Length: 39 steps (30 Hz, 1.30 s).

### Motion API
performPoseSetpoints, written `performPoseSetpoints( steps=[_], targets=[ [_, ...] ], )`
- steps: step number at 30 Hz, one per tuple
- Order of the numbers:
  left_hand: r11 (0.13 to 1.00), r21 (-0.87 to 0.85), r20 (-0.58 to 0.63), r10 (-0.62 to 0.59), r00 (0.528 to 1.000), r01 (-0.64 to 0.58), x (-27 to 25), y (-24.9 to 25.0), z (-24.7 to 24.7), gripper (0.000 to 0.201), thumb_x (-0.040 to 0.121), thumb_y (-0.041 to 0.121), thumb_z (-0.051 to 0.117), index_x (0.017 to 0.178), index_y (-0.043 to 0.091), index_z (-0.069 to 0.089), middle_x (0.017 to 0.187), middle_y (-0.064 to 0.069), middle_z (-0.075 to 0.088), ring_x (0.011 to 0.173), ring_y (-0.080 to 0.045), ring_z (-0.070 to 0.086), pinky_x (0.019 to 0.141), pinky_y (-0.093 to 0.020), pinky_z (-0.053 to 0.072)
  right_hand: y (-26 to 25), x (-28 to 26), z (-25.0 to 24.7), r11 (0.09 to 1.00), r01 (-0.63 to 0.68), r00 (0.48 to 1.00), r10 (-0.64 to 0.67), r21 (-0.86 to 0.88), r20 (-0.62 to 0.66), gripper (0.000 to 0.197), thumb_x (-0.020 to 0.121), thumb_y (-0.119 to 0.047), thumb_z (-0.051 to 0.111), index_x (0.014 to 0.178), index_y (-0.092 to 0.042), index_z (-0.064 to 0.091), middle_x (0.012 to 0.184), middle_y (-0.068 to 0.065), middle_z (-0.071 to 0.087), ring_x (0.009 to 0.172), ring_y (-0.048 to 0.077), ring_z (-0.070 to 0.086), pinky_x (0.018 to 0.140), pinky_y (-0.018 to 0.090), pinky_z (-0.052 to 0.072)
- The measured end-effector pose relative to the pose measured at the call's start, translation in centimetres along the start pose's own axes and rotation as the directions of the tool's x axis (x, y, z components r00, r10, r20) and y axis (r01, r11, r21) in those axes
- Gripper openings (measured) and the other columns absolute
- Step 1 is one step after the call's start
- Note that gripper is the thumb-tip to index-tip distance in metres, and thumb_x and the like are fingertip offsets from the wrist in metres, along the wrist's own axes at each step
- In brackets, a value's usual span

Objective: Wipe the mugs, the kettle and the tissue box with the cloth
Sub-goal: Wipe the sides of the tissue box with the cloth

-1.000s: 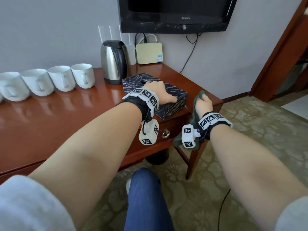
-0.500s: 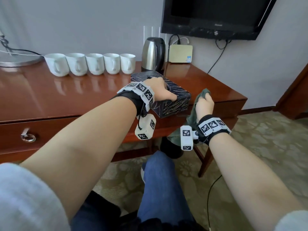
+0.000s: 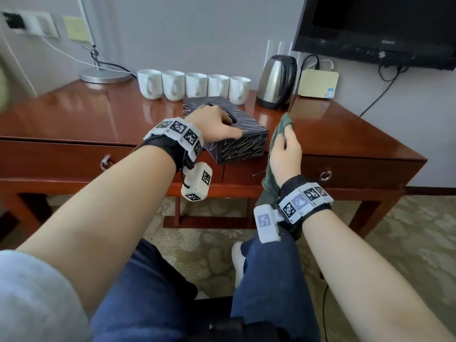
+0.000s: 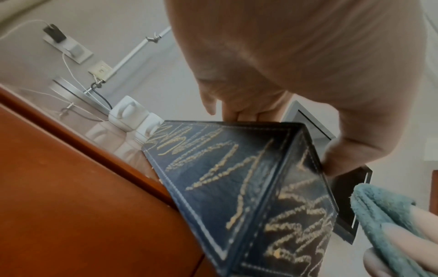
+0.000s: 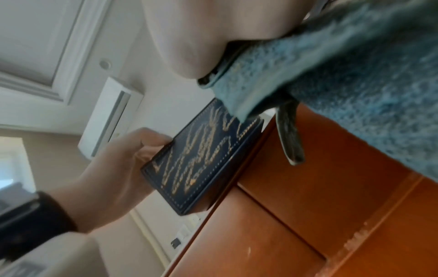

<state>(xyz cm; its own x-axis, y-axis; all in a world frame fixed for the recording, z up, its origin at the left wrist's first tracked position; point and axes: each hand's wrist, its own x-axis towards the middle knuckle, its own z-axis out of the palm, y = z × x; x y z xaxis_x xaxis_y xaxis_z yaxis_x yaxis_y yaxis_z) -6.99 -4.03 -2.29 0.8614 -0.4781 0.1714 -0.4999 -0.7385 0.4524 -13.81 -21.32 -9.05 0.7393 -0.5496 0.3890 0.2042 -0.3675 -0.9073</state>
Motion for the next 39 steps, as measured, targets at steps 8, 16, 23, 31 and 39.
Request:
performPoseSetpoints(
  steps=[8, 16, 23, 31, 39],
  targets=[
    [0.998, 0.021, -0.084, 0.057, 0.995, -0.056, -0.6, -3.8, -0.7, 0.078, 0.067, 0.057, 0.046, 0.137, 0.023, 0.057, 0.135, -0.003, 0.061, 0.143, -0.022, 0.028, 0.119, -0.027, -0.001, -0.1, -1.2, 4.5, 0.982, 0.166, 0.986, -0.165, -0.087, 0.024, 0.038, 0.102, -0.010, 0.039, 0.138, -0.001, 0.047, 0.127, 0.019, 0.059, 0.115, 0.025, 0.052, 0.093, 0.020, 0.034],
    [0.996, 0.083, -0.087, 0.019, 0.996, -0.012, 0.4, -4.9, -1.6, 0.078, 0.071, 0.057, 0.038, 0.136, 0.018, 0.057, 0.132, -0.003, 0.063, 0.138, -0.024, 0.037, 0.122, -0.034, -0.003, -1.1, 0.6, 6.9, 0.977, 0.215, 0.977, -0.214, -0.009, 0.022, 0.038, 0.101, -0.004, 0.039, 0.138, 0.003, 0.045, 0.103, 0.003, 0.052, 0.096, 0.004, 0.045, 0.071, -0.007, 0.024],
    [0.993, 0.111, -0.270, 0.062, 0.961, -0.033, 1.0, -5.8, 1.2, 0.078, 0.079, 0.078, 0.026, 0.105, 0.013, 0.061, 0.091, 0.006, 0.059, 0.094, -0.012, 0.054, 0.121, -0.045, 0.007, 1.7, -1.4, 7.1, 0.960, 0.265, 0.958, -0.251, -0.093, 0.141, 0.041, 0.102, -0.015, 0.037, 0.141, -0.004, 0.044, 0.116, 0.012, 0.061, 0.104, 0.020, 0.055, 0.085, 0.013, 0.033],
    [0.992, -0.069, -0.409, 0.068, 0.910, -0.105, -0.3, -6.4, 1.8, 0.045, 0.104, 0.042, 0.033, 0.062, 0.025, 0.031, 0.056, 0.006, 0.038, 0.060, -0.001, 0.049, 0.121, -0.043, 0.013, 3.4, -4.9, 6.2, 0.930, 0.297, 0.946, -0.257, -0.214, 0.197, 0.040, 0.102, -0.011, 0.038, 0.140, -0.002, 0.043, 0.124, 0.021, 0.056, 0.109, 0.029, 0.049, 0.086, 0.031, 0.037],
    [0.994, 0.009, -0.362, 0.106, 0.926, -0.110, -1.6, -6.2, 1.7, 0.060, 0.085, 0.066, 0.048, 0.100, 0.011, 0.065, 0.086, 0.004, 0.059, 0.090, -0.015, 0.051, 0.084, -0.023, 0.032, 4.4, -7.3, 6.4, 0.881, 0.370, 0.919, -0.300, -0.297, 0.255, 0.042, 0.097, -0.018, 0.032, 0.134, -0.005, 0.048, 0.101, 0.013, 0.056, 0.084, 0.030, 0.054, 0.066, 0.030, 0.037]
  ],
)
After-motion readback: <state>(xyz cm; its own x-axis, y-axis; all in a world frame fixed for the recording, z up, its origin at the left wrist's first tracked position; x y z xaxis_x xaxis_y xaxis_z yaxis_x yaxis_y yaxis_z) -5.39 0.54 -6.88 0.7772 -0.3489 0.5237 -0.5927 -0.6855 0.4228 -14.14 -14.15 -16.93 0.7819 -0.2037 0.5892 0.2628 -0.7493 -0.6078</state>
